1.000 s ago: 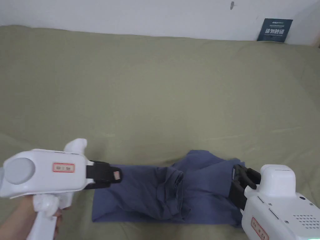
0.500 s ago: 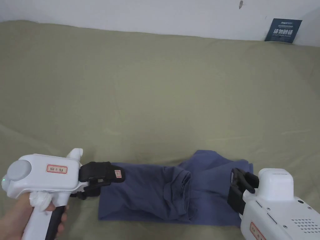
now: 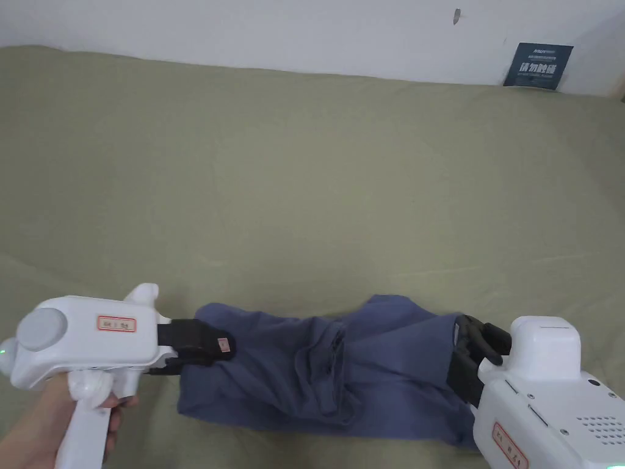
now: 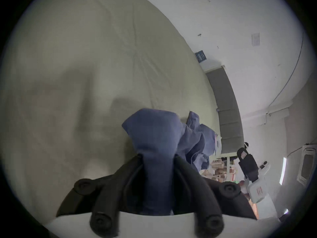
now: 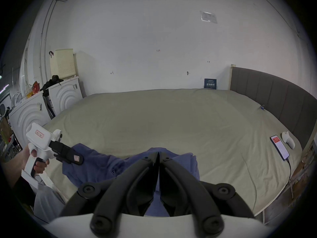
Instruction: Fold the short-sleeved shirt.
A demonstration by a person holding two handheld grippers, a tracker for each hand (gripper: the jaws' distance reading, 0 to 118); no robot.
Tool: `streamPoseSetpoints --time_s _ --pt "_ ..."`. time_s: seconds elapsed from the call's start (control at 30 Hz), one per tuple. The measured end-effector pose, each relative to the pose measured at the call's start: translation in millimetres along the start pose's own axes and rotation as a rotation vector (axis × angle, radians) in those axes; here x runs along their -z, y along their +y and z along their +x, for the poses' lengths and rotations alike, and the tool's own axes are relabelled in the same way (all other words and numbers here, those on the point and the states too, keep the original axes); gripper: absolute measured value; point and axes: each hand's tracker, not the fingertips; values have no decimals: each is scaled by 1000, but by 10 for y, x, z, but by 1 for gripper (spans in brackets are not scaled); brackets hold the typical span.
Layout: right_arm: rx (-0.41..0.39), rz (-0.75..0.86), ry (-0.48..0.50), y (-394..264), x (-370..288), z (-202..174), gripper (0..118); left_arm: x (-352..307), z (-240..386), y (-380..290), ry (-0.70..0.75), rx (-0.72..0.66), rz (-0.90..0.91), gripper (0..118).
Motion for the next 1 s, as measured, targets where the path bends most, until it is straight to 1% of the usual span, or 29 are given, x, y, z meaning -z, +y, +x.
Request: streamPoseSetpoints --time_s 0.03,0.13,0.2,0.27,0.37,0.43,0.57,0.63,0.7,0.8,0.9,0.93,0.97,1.0 --pt "-2 3 1 8 -2 3 6 -127 -9 -12 6 -17 30 17" --pt "-3 13 9 34 0 6 6 -561 -39 -6 111 -28 108 17" --pt "0 18 18 53 12 -3 6 -862 -56 28 185 -45 126 17" --pt "-1 23 28 58 22 -20 6 -1075 -15 23 297 -16 174 17" --pt "-1 23 44 51 47 -62 6 -1078 159 107 408 44 146 17" --pt "2 24 51 40 39 -85 6 -980 359 136 407 51 131 17" --pt "7 23 58 13 -10 -80 6 -600 924 102 428 192 104 17" --pt "8 21 55 5 -29 -49 6 -358 1177 51 429 234 71 17" --pt "11 20 50 2 -44 -9 6 -84 1410 -18 462 279 31 17" --pt "19 20 39 -5 -62 60 6 376 1670 -161 522 374 1 17" --pt "32 17 22 -19 -72 134 6 873 1784 -227 571 409 -28 17" --pt "36 17 17 -26 -81 162 6 1022 1808 -256 563 419 -53 18" --pt "43 18 8 -32 -90 184 6 1167 1828 -276 555 413 -63 23" --pt "51 18 -4 -42 -94 212 6 1314 1867 -309 550 413 -73 44"
